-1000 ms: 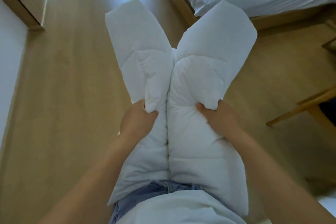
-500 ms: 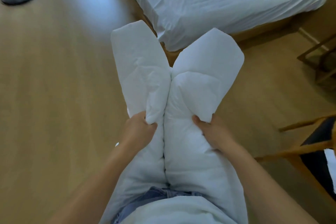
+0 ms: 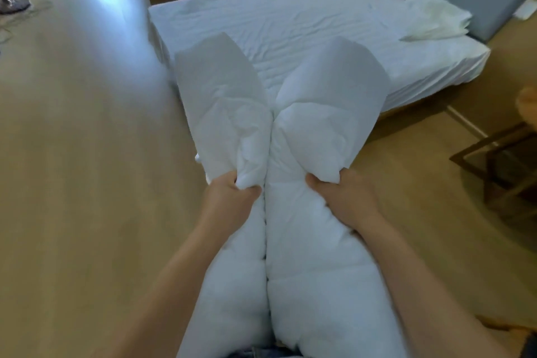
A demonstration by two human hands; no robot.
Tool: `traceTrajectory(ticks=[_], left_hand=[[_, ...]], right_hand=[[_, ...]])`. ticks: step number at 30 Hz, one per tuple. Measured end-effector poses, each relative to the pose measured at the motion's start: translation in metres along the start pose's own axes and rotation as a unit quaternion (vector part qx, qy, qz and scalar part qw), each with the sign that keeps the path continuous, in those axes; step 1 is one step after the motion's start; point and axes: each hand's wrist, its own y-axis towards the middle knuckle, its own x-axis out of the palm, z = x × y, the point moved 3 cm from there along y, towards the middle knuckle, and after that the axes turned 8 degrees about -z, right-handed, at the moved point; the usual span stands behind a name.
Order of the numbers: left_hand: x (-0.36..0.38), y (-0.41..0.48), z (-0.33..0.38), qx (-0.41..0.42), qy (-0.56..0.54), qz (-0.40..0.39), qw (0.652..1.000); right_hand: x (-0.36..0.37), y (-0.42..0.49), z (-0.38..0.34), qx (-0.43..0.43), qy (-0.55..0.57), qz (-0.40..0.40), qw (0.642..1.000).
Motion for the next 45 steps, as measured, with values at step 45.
traceTrajectory(ticks=[45], left_hand=[[0.248, 0.999, 0.394, -0.001, 0.019, 0.236, 0.972]], right_hand=[[-0.376, 1.061, -0.202, -0.142, -0.192, -0.053, 0.970]])
